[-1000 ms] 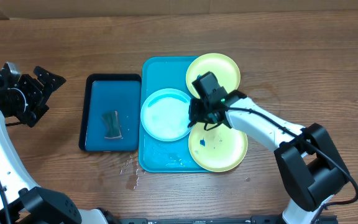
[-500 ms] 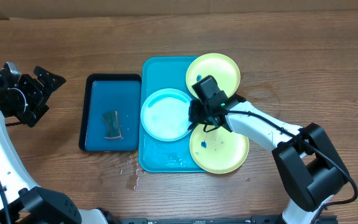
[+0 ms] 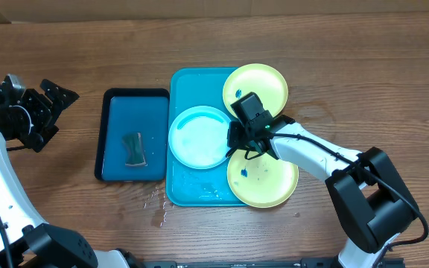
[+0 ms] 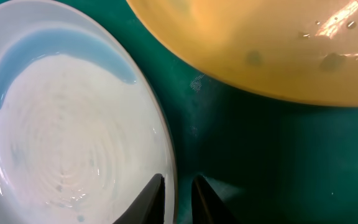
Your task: Clean dirty plates on tray and stack at the side
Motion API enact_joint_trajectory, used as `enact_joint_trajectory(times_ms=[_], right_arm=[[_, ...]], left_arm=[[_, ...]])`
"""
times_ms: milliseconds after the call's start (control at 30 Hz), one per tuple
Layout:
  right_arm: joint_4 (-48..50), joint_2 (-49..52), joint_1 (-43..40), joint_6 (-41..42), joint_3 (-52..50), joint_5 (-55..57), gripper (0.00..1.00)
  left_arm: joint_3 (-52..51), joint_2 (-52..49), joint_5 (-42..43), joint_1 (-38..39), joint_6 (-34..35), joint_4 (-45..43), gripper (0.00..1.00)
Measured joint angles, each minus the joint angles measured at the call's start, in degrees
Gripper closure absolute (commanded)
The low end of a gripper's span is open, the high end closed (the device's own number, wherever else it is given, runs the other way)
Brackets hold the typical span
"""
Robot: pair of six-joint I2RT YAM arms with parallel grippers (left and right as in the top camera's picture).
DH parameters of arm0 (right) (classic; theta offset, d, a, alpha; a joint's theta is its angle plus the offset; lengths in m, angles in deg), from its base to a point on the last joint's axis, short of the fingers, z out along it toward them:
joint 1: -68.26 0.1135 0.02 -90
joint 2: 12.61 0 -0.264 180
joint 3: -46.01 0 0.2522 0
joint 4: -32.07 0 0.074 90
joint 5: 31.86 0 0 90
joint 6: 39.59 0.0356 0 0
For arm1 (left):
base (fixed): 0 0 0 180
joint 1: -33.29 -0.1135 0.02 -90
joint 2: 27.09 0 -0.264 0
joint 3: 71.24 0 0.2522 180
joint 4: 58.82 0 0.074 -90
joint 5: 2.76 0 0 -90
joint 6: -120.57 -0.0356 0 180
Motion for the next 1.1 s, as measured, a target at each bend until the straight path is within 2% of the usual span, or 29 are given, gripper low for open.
enact_joint_trajectory(times_ms=[133, 167, 233, 433, 767, 1100], right_arm=[[0.35, 0.00, 0.00, 0.11, 0.00, 0.07, 0.83], [0.52, 0.02, 0.00, 0.26, 0.00, 0.11, 0.85], [0.98, 0.20, 0.02, 0.37, 0.00, 0.04, 0.96], [0.20, 0.44, 0.00, 1.27, 0.22, -0.02, 0.96], [-12.46, 0.42, -1.22, 1.27, 8.11, -0.13, 0.96], [-13.73, 0.42, -1.11, 1.27, 10.62, -0.07, 0.96]], left_arm=[[0.00, 0.00, 0.00, 0.00, -0.02, 0.00, 0.00], [0.00, 0.00, 0.00, 0.00, -0.02, 0.00, 0.00], [0.00, 0.00, 0.00, 0.00, -0.02, -0.02, 0.00], [0.00, 0.00, 0.02, 0.00, -0.02, -0.02, 0.00], [0.00, 0.00, 0.00, 0.00, -0.02, 0.02, 0.00], [0.00, 0.00, 0.00, 0.00, -0.02, 0.00, 0.00]])
